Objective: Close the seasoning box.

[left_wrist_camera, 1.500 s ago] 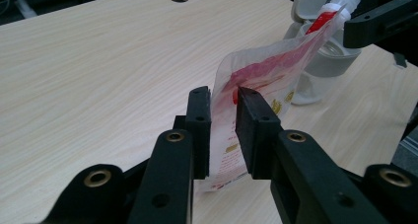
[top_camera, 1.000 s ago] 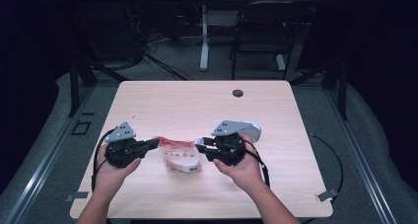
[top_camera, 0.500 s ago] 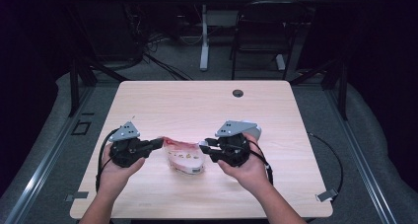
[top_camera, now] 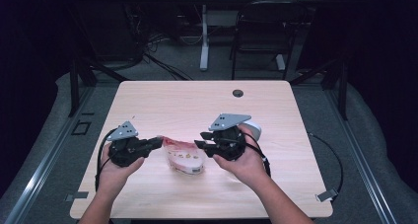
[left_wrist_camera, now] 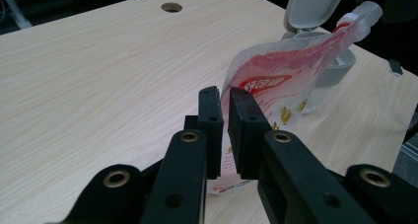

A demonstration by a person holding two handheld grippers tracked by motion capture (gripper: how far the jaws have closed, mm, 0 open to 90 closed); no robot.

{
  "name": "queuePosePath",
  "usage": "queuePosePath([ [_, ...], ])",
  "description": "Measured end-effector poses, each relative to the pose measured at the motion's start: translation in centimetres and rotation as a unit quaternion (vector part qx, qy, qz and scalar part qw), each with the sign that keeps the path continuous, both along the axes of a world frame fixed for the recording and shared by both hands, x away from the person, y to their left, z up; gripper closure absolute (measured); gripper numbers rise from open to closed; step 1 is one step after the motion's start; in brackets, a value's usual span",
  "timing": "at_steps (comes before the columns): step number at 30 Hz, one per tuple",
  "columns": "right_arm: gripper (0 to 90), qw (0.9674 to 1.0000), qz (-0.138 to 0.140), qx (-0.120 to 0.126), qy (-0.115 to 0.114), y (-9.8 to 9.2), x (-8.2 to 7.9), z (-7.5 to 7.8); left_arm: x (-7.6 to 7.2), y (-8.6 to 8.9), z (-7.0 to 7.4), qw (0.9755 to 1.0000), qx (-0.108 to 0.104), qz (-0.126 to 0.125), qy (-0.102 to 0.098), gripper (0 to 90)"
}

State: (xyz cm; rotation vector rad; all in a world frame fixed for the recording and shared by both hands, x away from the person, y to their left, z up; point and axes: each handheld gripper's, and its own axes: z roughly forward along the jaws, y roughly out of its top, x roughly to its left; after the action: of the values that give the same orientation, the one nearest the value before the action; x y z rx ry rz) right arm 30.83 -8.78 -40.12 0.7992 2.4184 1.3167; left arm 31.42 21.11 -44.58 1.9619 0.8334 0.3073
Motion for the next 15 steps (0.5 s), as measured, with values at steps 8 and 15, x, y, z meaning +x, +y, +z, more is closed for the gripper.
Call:
queuePosePath([
  [8,67.9,0.9995,0.024,-0.019,-0.011,1.9,0.3,0.9,-0.2,0.6,0.3,0.9999,-0.007,0.007,-0.003,79.6],
  [15,69.6,0.9979,0.054,-0.033,-0.006,4.0,0.8,1.3,-0.5,0.9,0.5,0.9999,-0.001,0.012,-0.008,75.8],
])
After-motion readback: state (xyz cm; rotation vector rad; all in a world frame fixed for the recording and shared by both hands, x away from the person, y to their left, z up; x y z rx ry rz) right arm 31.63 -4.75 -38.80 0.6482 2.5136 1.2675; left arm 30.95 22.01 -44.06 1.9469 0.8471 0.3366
